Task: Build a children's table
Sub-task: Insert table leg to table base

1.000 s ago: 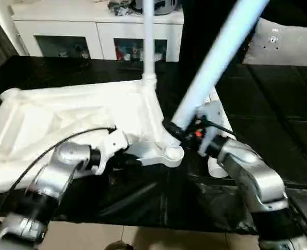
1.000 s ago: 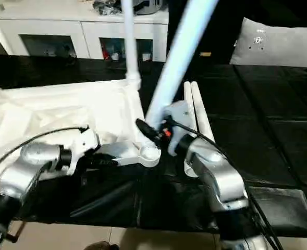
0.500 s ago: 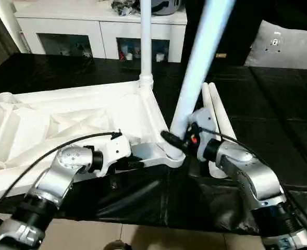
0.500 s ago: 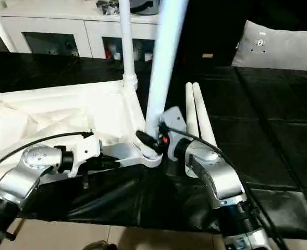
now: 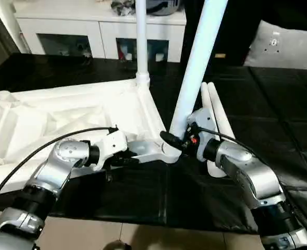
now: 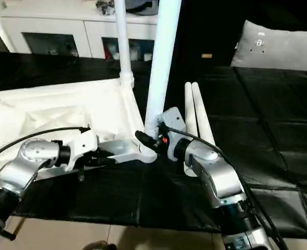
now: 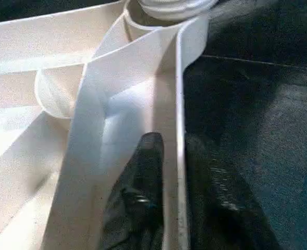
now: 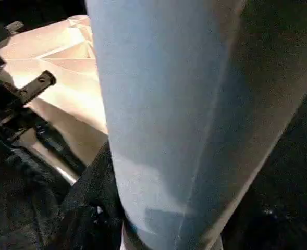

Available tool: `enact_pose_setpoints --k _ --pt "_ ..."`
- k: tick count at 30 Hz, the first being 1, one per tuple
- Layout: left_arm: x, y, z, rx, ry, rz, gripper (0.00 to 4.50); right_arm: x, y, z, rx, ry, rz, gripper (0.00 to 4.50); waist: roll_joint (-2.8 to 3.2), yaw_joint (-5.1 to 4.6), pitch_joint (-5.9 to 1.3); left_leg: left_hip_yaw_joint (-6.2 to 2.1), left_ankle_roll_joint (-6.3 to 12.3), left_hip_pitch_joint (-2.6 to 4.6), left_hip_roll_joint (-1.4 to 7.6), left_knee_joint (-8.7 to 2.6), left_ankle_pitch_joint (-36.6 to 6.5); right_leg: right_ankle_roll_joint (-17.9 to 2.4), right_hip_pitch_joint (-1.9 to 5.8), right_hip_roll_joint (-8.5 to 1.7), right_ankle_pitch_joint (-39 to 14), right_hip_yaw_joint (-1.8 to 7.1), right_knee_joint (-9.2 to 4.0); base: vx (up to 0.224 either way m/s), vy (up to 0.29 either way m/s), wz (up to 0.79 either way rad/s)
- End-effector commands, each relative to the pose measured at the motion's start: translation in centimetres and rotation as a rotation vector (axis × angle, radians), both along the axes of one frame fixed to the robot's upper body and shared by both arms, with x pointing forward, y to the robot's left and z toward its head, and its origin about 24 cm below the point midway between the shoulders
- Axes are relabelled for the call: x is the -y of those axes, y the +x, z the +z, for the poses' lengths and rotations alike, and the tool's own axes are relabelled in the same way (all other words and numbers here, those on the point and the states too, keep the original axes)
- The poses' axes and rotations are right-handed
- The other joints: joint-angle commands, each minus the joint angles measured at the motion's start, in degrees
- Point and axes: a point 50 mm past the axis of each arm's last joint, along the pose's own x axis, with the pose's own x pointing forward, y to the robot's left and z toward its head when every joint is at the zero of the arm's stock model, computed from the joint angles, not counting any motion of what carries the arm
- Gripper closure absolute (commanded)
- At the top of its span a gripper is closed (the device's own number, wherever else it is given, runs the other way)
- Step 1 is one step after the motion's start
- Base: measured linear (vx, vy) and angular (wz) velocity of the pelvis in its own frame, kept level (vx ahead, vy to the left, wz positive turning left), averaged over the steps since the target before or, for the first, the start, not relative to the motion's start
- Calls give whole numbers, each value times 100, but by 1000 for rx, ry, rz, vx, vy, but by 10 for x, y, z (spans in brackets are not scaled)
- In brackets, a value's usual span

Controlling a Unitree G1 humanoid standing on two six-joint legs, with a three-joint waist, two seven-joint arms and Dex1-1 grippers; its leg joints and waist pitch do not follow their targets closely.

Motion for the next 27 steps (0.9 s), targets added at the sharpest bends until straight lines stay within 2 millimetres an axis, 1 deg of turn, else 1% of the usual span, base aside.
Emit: enact_pose_setpoints --k 1,4,5,6,7,8,11,12,13,14,15,17,20,23,27 --pt "-7 -1 -12 -47 32 47 352 0 1 2 -4 21 7 261 -4 36 -283 -142 -289 203 354 -495 -1687 -1082 51 -485 -701 211 -507 0 0 0" --pt "-4 1 -13 -42 32 40 350 0 1 1 -6 22 5 261 6 54 -279 -146 -333 221 364 -505 -1806 -1047 36 -492 -870 215 -524 0 0 0" --pt "-1 3 -13 -41 27 41 350 1 1 0 -9 23 2 261 10 61 -278 -147 -352 217 364 -509 -1821 -1034 36 -494 -881 219 -526 0 0 0" --pt "0 3 -14 -42 26 41 350 1 1 0 -9 24 1 261 27 64 -277 -151 -379 221 363 -512 -1861 -1020 34 -496 -923 217 -526 0 0 0" --pt "0 4 -14 -43 25 41 350 1 1 0 -10 24 1 261 19 61 -271 -146 -389 225 360 -517 -1905 -1009 24 -489 -973 217 -536 0 0 0" --pt "2 5 -14 -45 24 42 350 1 0 0 -11 23 0 261 10 69 -272 -151 -404 225 366 -517 -1943 -1000 30 -504 -1034 223 -541 0 0 0" --pt "5 8 -15 -43 16 48 350 2 0 -1 -12 20 -3 261 0 94 -278 -152 -395 221 369 -516 -1892 -975 31 -508 -1009 226 -542 0 0 0" --pt "6 9 -15 -45 10 57 367 3 -1 -1 -13 20 -5 261 40 96 -278 -150 -413 222 368 -515 -1899 -973 24 -500 -929 227 -546 0 0 0" --pt "6 9 -15 -45 10 60 377 3 -1 -1 -13 19 -6 261 32 98 -280 -151 -416 222 367 -516 -1899 -975 26 -498 -904 225 -541 0 0 0" --pt "7 10 -16 -41 20 59 377 3 -1 -2 -14 19 -8 261 35 103 -282 -158 -417 218 366 -519 -1908 -976 34 -500 -885 221 -534 0 0 0" --pt "6 11 -18 -44 54 53 384 4 -2 -2 -14 18 -11 261 47 104 -281 -158 -416 216 364 -519 -1915 -967 33 -502 -902 223 -541 0 0 0" --pt "5 11 -20 -44 75 45 396 4 -2 -2 -14 18 -12 261 38 101 -282 -163 -432 216 370 -527 -1946 -950 35 -506 -901 222 -542 0 0 0" --pt "3 11 -23 -51 114 38 419 5 -2 -2 -13 19 -14 261 42 96 -279 -164 -427 218 372 -528 -1972 -958 30 -507 -941 224 -546 0 0 0" --pt "1 11 -25 -72 152 30 445 4 -2 -1 -7 21 -17 261 41 104 -273 -168 -442 227 374 -532 -2055 -960 20 -520 -1118 231 -563 0 0 0" --pt "1 12 -22 -73 130 19 449 4 -1 1 2 24 -16 261 36 102 -260 -175 -454 227 379 -545 -2154 -938 8 -528 -1345 234 -583 0 0 0"
